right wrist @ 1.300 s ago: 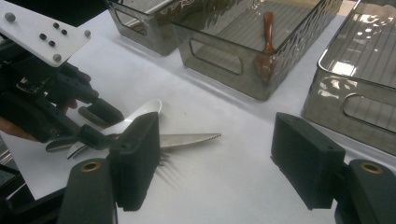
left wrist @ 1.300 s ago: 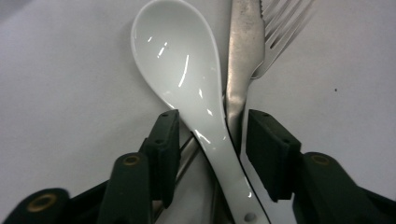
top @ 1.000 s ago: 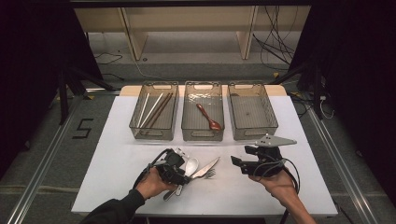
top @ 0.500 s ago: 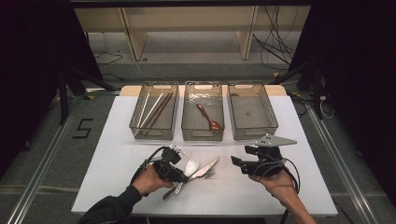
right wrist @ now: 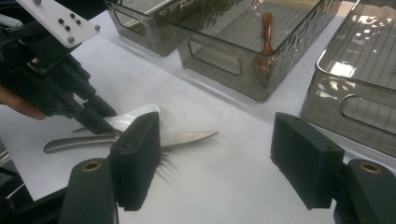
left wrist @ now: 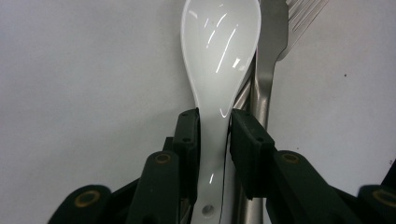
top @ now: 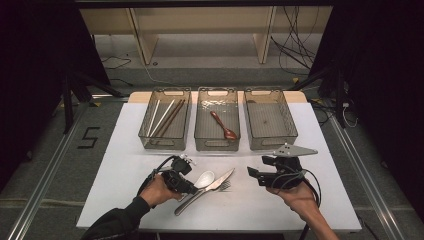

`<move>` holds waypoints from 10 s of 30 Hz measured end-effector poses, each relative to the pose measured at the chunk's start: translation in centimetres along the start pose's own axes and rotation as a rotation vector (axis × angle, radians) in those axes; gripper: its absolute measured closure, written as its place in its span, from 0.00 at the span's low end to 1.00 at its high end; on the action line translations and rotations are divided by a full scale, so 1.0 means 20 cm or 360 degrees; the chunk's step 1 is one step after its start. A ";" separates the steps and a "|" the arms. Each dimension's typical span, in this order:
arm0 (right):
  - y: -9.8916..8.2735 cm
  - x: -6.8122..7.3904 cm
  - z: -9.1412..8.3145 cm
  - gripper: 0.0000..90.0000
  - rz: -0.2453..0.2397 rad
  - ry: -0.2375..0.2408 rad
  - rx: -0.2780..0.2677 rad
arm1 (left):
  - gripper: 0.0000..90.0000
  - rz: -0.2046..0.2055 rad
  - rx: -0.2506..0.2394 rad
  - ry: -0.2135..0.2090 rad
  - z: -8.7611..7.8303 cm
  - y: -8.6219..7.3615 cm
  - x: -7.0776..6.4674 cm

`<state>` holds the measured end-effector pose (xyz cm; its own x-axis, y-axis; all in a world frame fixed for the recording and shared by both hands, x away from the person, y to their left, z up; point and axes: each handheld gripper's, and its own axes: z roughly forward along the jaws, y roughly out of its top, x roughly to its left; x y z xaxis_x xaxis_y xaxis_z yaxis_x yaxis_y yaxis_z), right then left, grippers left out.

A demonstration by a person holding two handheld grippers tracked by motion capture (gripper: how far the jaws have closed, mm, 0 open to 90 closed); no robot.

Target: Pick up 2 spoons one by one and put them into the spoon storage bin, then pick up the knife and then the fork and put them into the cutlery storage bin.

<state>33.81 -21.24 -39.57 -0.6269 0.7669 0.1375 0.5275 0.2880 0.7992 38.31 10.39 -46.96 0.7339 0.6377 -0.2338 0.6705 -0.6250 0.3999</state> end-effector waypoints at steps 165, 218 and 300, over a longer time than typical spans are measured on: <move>0.01 -0.01 -0.04 0.32 0.0009 0.0062 -0.0153 | 0.27 -0.0032 -0.0685 0.0037 -0.41 0.20 0.17; 0.01 -0.02 -0.03 0.32 0.0013 0.0077 -0.0152 | 0.18 0.0071 -0.0521 0.0067 -0.34 -0.08 -0.07; 0.02 0.02 -0.01 0.33 -0.0036 0.0065 -0.0108 | 0.88 0.0358 0.0076 0.0143 0.03 -0.01 -0.20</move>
<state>33.61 -21.07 -39.11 -0.6617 0.7363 0.1414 0.4736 0.2643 0.8402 35.42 7.71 -46.65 0.8542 0.5161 -0.0627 0.4970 -0.7751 0.3902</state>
